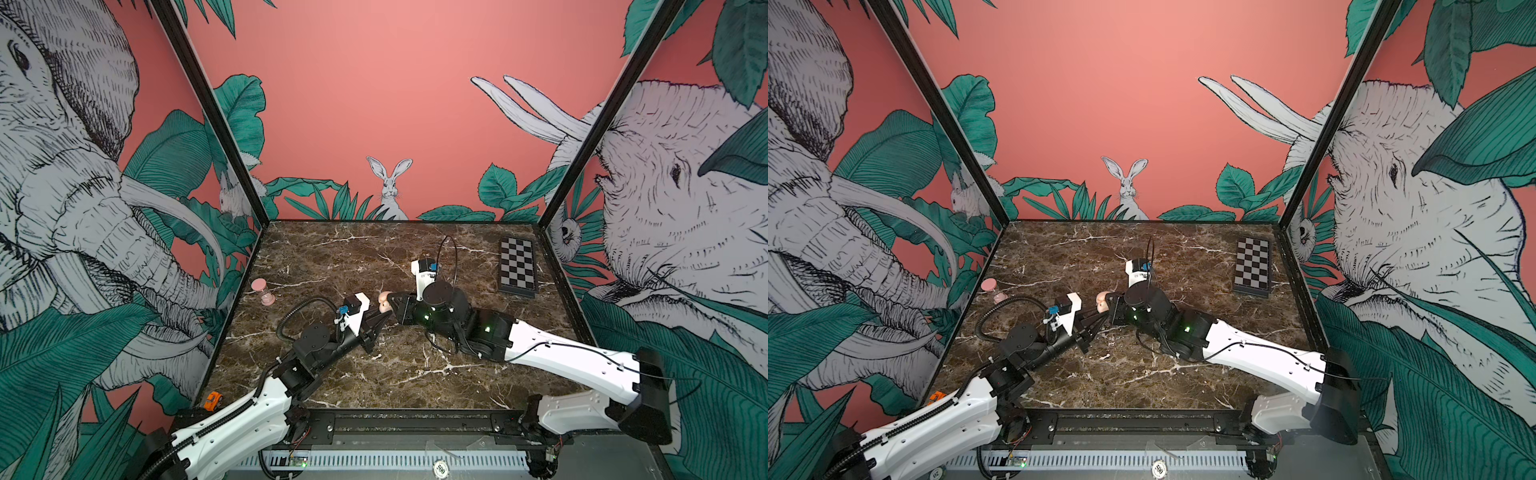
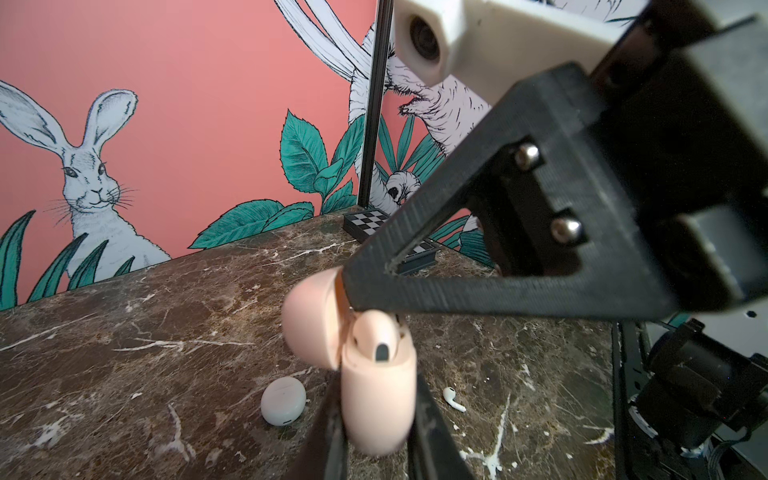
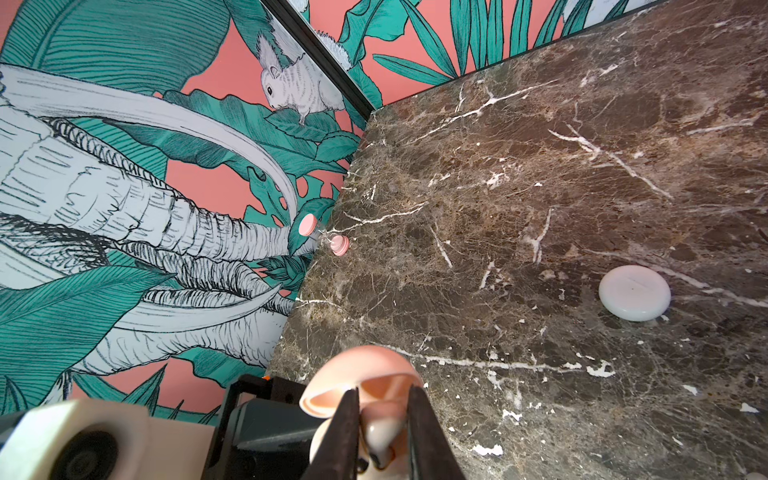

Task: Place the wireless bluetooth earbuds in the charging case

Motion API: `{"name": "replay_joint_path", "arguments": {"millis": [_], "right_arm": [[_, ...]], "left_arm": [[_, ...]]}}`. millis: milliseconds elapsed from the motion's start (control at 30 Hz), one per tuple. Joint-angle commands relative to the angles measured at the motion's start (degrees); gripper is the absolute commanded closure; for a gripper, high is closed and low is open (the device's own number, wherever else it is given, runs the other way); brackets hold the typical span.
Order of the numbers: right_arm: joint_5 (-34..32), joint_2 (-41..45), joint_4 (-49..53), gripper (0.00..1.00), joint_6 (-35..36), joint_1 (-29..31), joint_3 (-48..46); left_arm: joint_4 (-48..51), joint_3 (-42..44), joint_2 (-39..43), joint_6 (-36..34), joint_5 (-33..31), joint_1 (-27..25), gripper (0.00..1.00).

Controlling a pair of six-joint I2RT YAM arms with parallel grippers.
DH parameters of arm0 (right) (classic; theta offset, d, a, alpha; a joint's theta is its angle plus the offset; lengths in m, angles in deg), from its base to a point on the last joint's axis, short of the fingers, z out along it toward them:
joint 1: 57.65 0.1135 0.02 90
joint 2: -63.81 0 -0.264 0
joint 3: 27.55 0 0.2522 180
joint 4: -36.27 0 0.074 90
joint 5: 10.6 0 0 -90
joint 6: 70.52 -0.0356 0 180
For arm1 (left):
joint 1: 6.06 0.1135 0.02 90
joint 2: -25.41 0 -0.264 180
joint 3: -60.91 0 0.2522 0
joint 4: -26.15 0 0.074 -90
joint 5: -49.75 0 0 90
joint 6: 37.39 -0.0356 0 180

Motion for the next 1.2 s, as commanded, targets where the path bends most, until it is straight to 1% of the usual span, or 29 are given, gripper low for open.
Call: {"name": "replay_joint_path", "arguments": {"millis": [0,1167], "right_arm": [[-0.33,1.28,-1.58,0.78,-0.27,0.66,-0.53],[-2.02,4.46,-0.75,0.77,0.33,0.62,-1.41]], "left_arm": [[-2.75,0.57,1.06,-0.37,-0.46,0.23,1.0],[-2.12,0.49,1.39,-0.59,-0.6,0.19,1.0]]}}
